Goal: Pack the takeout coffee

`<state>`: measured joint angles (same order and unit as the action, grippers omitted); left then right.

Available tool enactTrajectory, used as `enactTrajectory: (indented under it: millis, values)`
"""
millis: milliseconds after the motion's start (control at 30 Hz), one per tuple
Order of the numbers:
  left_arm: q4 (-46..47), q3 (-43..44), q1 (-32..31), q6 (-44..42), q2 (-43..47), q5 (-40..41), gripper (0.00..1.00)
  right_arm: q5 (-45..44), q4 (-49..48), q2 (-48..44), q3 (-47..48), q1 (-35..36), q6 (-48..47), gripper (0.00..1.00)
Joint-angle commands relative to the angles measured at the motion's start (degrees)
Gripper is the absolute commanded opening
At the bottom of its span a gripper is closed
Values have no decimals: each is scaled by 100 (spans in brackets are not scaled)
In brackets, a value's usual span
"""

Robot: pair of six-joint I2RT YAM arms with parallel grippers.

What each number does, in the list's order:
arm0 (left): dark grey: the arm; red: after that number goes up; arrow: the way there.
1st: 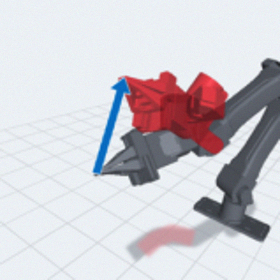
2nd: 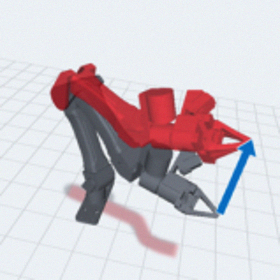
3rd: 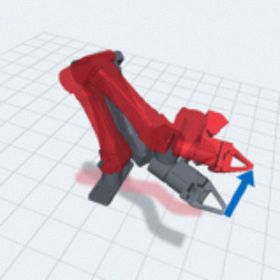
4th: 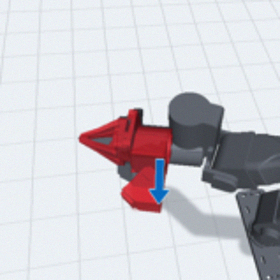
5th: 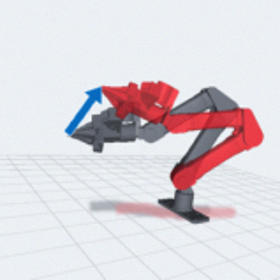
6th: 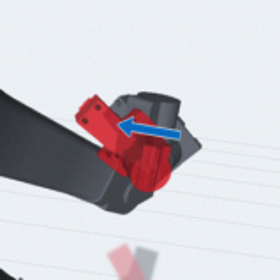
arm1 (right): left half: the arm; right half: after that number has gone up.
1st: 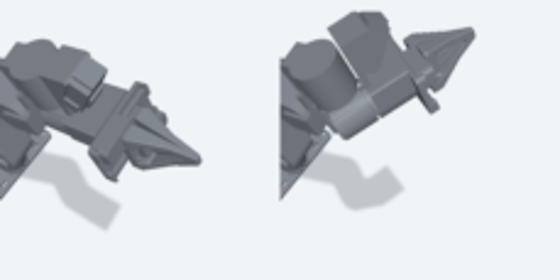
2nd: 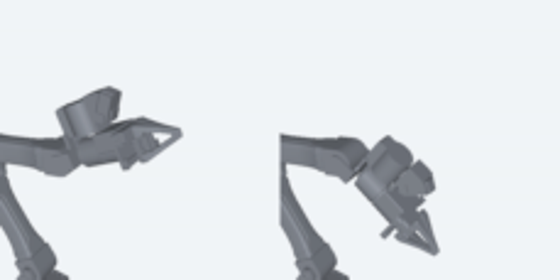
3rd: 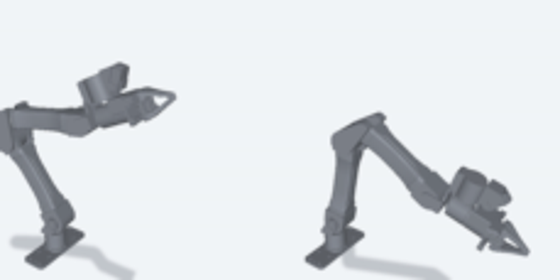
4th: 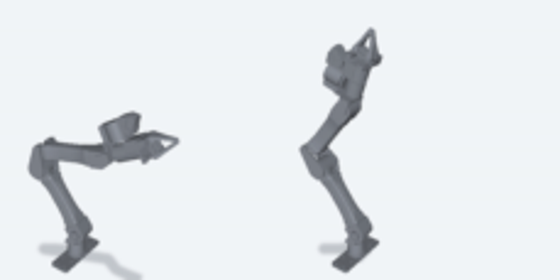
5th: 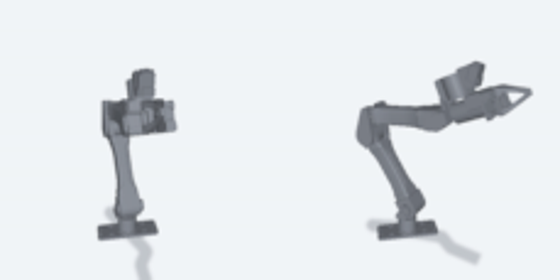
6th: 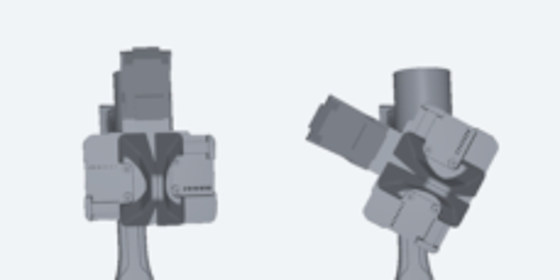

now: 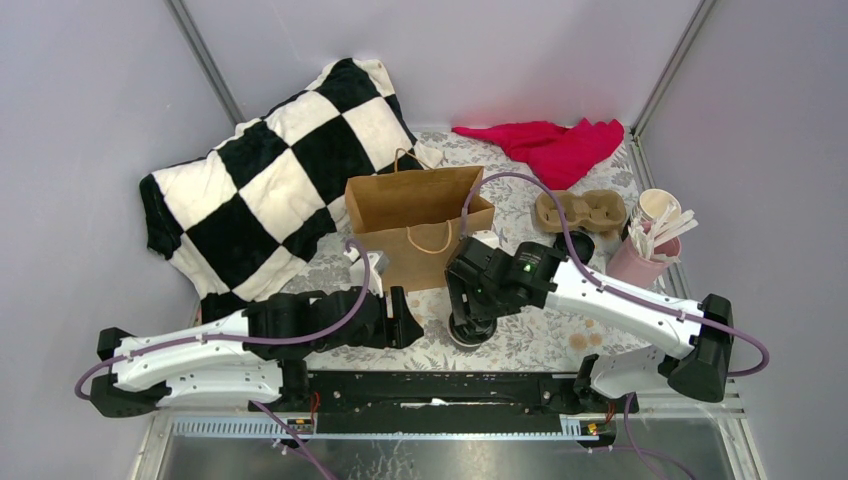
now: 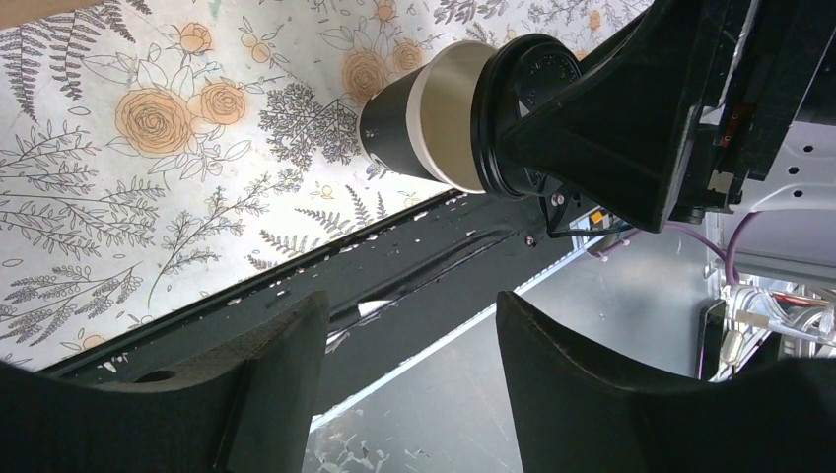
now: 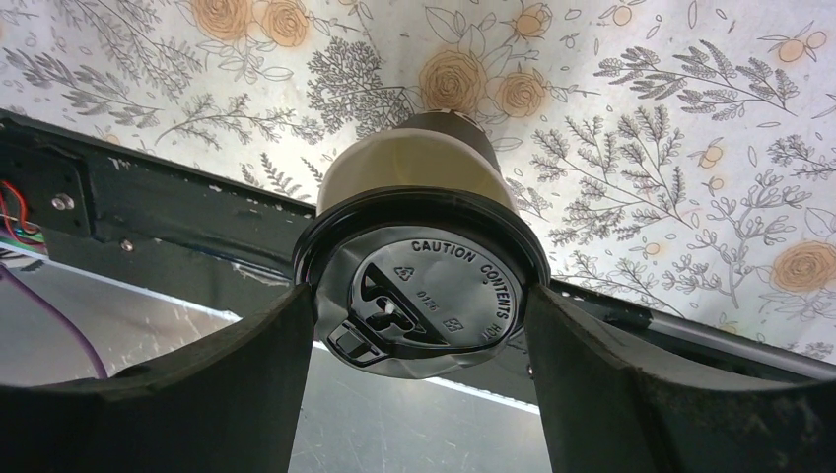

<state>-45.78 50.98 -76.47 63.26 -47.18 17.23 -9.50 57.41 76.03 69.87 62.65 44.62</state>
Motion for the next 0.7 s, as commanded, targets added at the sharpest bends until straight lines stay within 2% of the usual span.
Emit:
enactTrajectory:
  millis: [0,667]
  values:
    - [140,145,-35,11,-36,103,67,-200,-241,77,-43,63,304,74]
    - [-42,199,-35,-26,51,133,68,-194,-84,350,76,88,415,77]
